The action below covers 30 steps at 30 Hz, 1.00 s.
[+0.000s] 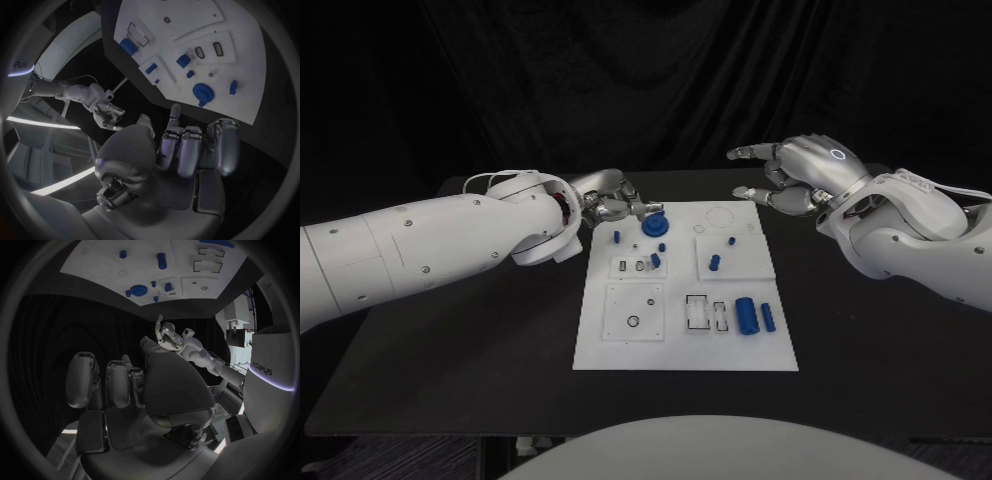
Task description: Assemble the parts on the task board
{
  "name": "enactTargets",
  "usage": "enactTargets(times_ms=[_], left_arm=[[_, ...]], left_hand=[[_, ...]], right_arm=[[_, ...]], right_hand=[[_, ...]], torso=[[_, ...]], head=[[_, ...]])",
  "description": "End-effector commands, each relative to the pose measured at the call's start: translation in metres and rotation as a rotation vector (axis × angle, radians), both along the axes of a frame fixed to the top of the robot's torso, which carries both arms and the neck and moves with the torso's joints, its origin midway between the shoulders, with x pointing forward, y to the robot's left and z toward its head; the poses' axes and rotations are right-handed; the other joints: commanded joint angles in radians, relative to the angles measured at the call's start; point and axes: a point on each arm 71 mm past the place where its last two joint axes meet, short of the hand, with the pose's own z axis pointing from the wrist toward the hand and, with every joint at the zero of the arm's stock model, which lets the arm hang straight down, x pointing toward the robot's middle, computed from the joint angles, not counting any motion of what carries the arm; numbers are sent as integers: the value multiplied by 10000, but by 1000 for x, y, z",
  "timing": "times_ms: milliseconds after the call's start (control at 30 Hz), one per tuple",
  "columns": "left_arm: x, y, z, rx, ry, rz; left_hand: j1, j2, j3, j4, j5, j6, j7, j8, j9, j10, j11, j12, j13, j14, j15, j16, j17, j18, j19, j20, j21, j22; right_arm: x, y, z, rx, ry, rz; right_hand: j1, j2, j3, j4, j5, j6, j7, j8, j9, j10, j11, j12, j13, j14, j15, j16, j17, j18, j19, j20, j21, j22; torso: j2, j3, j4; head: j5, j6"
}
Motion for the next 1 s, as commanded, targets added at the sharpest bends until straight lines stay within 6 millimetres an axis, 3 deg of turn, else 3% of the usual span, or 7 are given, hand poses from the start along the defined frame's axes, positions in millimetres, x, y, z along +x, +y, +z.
enactTargets(times_ms=[33,267,467,633,733,867,1000], left_arm=[[-2,-1,-8,1666,679,444],[-5,-11,-14,2575,1210,658],[-6,-26,-16,3595,1192,628],[-5,-32,-18,4020,1254,686],[-5,-34,-19,4173,1299,729],[-5,-38,-20,4206,1282,744],[-5,-41,-21,4203,1270,735]], left_hand=[[136,-10,-6,-36,117,-131,-43,155,389,1045,-95,-8,2608,1057,-96,25,2626,-158,247,-24,201,1213],[596,-57,254,-266,596,-312,-125,474,1178,1045,-178,-8,2608,1057,-179,25,2626,-197,387,-99,294,1430],[650,-115,520,-332,900,-246,-329,1126,2426,1045,-366,-8,2608,1057,-355,25,2626,-191,396,-260,270,1441],[507,-199,617,-236,1011,147,-563,1478,3288,1045,-587,-8,2608,1057,-562,25,2626,-215,498,-455,287,1536],[351,-250,590,-114,915,286,-629,1505,3549,1045,-658,-8,2608,1057,-637,25,2626,-219,522,-528,284,1550],[168,-255,562,-31,825,455,-696,1474,3761,1045,-723,-8,2608,1057,-704,25,2626,-219,537,-598,273,1552],[97,-243,558,-26,814,541,-725,1442,3828,1045,-750,-8,2608,1057,-730,25,2626,-217,536,-624,265,1544]], right_arm=[[1,-3,-2,64,216,-189],[1,-4,-3,64,324,-246],[3,-6,-4,-16,415,-338],[4,-6,-5,-65,474,-367],[5,-7,-5,-84,501,-397],[5,-8,-5,-104,529,-437],[6,-8,-6,-136,572,-469]], right_hand=[[48,60,0,-68,141,72,14,-29,-30,851,78,-70,2476,681,74,-34,985,43,0,46,-61,1569],[82,73,16,-111,351,93,18,-37,-73,859,81,-64,2482,686,78,-15,1001,43,4,51,-68,1578],[108,81,34,-144,494,131,20,-37,-101,846,82,-76,2471,686,78,-21,996,41,11,53,-61,1589],[120,83,42,-158,541,139,22,-37,-110,834,83,-87,2461,686,78,-23,994,41,11,54,-65,1590],[125,82,45,-165,570,144,22,-37,-116,822,84,-98,2451,685,79,-25,993,44,8,54,-76,1588],[125,82,45,-165,570,144,22,-37,-116,822,84,-98,2451,685,79,-25,993,44,8,54,-76,1588],[126,83,48,-169,595,160,24,-36,-119,811,85,-107,2442,686,79,-23,994,45,7,54,-84,1587]], torso=[[11,81,-61],[13,66,-60],[23,64,-69],[36,67,-145],[47,91,-158],[36,72,-99],[49,94,-149]], head=[[-12,1],[-49,1],[53,1],[127,1],[146,1],[76,1],[87,1]])
